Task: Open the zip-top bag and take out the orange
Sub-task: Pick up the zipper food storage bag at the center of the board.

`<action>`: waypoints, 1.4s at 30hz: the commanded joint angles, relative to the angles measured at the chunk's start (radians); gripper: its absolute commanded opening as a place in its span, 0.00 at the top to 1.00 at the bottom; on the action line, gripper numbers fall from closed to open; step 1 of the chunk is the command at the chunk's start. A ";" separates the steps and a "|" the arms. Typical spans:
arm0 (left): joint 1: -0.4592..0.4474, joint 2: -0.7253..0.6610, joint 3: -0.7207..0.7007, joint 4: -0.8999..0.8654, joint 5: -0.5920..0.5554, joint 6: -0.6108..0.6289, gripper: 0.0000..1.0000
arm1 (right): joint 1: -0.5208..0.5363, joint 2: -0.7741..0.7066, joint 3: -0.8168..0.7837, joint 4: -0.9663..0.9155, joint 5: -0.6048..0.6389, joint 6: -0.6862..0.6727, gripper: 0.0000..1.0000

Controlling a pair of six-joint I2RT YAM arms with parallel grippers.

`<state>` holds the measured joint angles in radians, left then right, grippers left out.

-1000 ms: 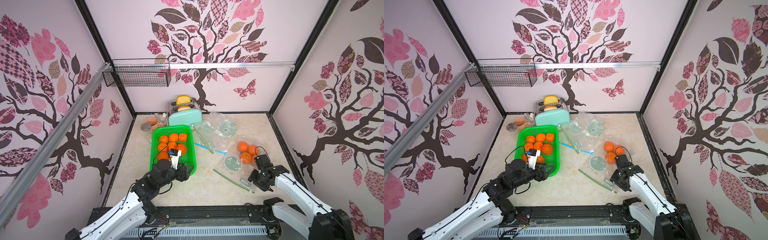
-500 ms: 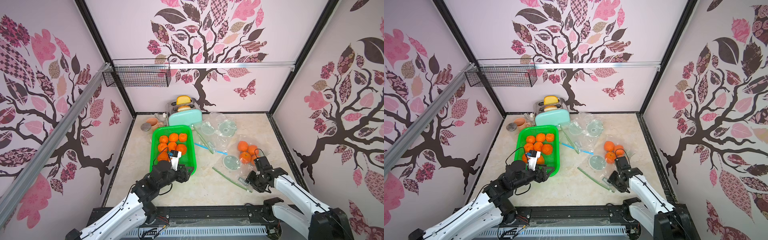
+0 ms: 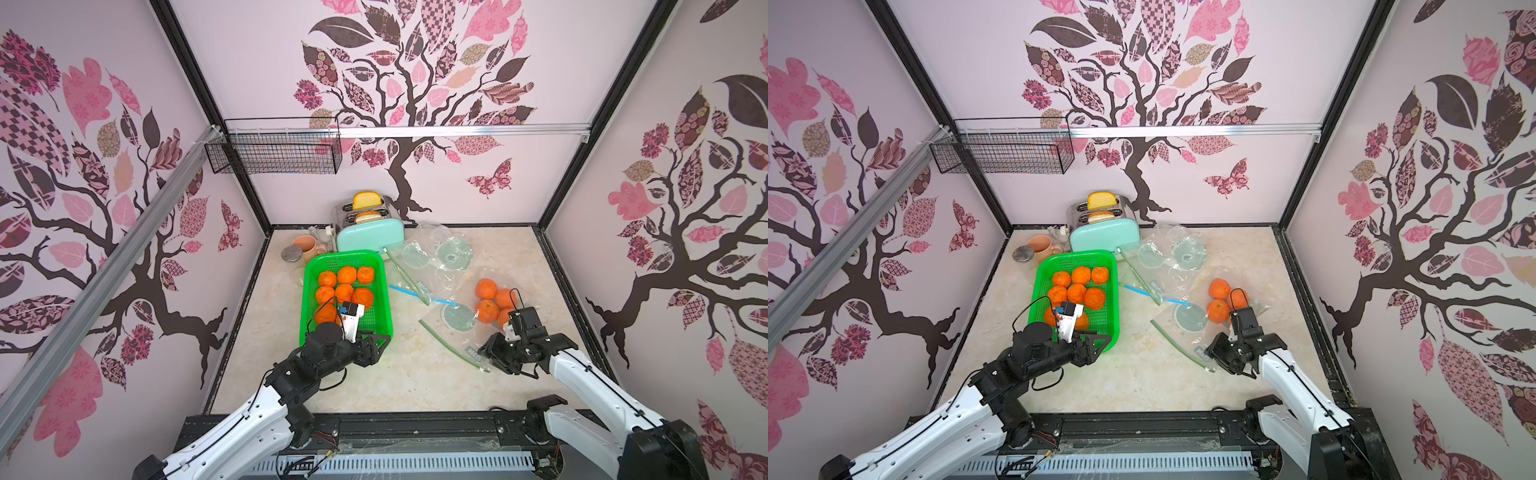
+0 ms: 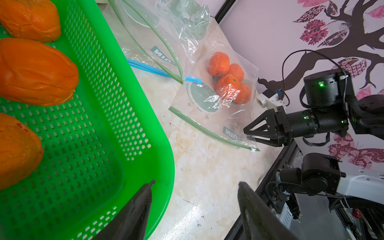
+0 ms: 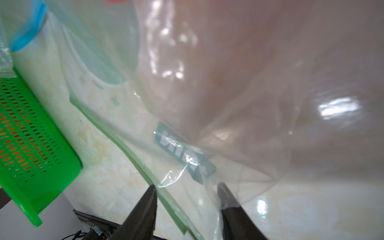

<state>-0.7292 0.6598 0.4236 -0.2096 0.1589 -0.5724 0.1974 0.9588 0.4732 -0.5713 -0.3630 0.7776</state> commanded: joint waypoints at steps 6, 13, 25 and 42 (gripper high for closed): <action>-0.004 0.045 -0.008 0.055 -0.018 0.044 0.32 | -0.003 -0.110 0.033 0.121 -0.104 0.009 0.52; -0.004 0.115 0.013 0.099 0.070 0.069 0.32 | -0.003 -0.132 0.008 0.226 -0.151 0.054 0.64; -0.012 0.251 0.084 0.268 0.128 0.155 0.33 | -0.004 -0.243 0.048 0.167 -0.067 0.034 0.87; -0.161 0.611 0.255 0.532 0.205 0.727 0.27 | -0.004 -0.230 0.068 0.204 -0.159 0.104 0.98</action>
<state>-0.8627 1.2034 0.6449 0.2115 0.3126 -0.0372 0.1955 0.7376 0.5198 -0.3885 -0.4770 0.8524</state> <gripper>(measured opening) 0.728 0.048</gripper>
